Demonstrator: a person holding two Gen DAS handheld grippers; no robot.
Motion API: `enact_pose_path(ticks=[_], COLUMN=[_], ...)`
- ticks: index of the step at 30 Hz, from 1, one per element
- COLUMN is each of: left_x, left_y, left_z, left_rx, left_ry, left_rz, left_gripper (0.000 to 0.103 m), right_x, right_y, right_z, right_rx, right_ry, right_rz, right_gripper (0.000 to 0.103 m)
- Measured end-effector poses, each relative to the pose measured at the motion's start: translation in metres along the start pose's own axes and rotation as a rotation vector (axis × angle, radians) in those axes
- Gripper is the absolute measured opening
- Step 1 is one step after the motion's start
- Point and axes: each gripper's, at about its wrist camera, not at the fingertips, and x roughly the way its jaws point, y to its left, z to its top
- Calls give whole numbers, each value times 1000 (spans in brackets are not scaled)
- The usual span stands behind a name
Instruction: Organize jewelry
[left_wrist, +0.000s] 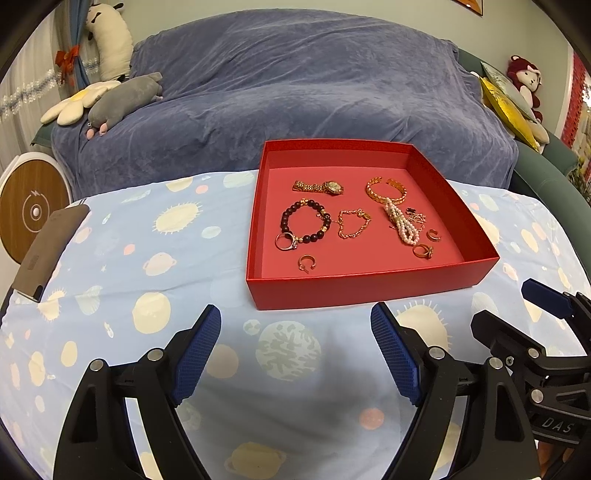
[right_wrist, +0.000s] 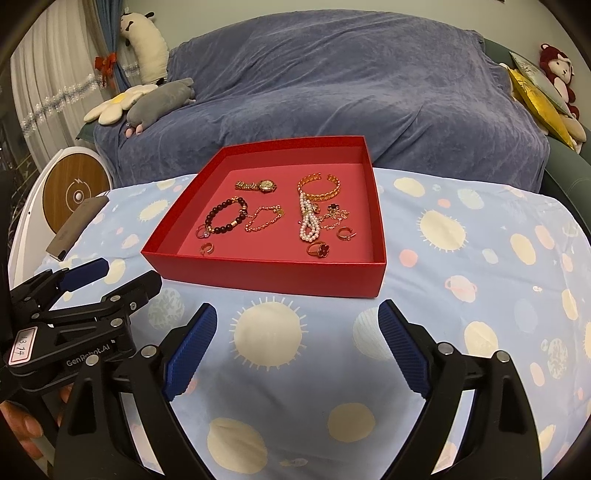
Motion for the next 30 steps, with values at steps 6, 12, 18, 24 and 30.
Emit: enact_pose_path(ticks=[6,12,18,24,30], left_x=[-1,-2,-2,-2,-4], left_y=[-2,-4,-4,-5,-8], left_z=[0,-1,-1,-1,-1], left_rx=[6,9,9,9,6], left_ry=[-4,-4,-4,-2,-6], left_rz=[-1,0,-1,4,13], left_gripper=[81,81,81,81,81], right_x=[-1,0,-1,-1,-1], right_y=[1,2,4,4,5], right_z=[-1,-1,-1,-1,-1], right_rx=[-5,-6,-13,-12,-10], right_ry=[2,4,7,7,7], right_rz=[0,0,1,3,4], right_gripper=[87,87,87,87,87])
